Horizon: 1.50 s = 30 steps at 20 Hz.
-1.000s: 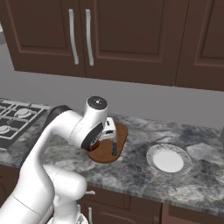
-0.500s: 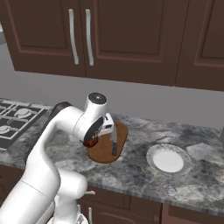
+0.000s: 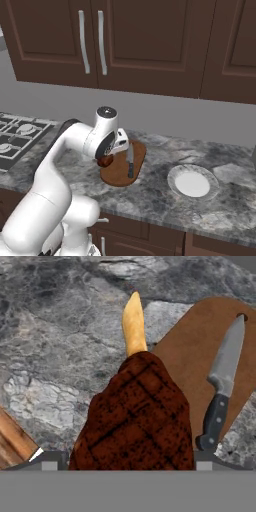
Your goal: Pick up the knife from the drawer and place it on the cutting board. Then place the meat from the plate to the cutting board.
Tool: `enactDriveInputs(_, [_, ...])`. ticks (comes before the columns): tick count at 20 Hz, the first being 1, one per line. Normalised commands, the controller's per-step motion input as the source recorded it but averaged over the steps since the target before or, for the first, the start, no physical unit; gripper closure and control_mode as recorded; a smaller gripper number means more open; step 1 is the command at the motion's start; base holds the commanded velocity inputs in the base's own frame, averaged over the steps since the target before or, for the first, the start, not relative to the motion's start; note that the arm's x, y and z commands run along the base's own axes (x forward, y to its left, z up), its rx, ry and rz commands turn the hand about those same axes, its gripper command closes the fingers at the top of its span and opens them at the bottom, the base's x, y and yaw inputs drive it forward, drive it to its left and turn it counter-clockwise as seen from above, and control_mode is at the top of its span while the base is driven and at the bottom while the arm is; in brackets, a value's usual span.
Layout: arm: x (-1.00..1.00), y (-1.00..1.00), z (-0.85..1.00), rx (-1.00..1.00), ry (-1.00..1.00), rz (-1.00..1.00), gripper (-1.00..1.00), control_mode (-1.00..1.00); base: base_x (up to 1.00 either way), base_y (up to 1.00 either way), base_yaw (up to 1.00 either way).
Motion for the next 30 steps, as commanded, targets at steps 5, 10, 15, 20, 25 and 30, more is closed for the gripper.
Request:
enactDriveInputs(5, [0.41,0.0,-0.29,-0.05,0.04,0.0,1.0,-1.0,0.0,0.0,0.0])
enactDriveInputs(10, [0.33,0.0,-0.29,-0.04,0.06,0.0,1.0,-1.0,0.0,0.0,0.0])
enactDriveInputs(15, [0.16,-0.01,-0.28,-0.02,0.04,0.0,1.0,-1.0,0.0,0.0,0.0])
enactDriveInputs(20, [0.11,-0.01,-0.24,-0.03,0.02,0.0,1.0,-1.0,0.0,0.0,0.0])
enactDriveInputs(25, [0.02,-0.06,-0.19,-0.01,0.0,0.0,1.0,-1.0,0.0,0.0,0.0])
enactDriveInputs(30, [0.0,-0.1,-0.16,-0.02,0.0,0.0,1.0,-1.0,0.0,0.0,0.0])
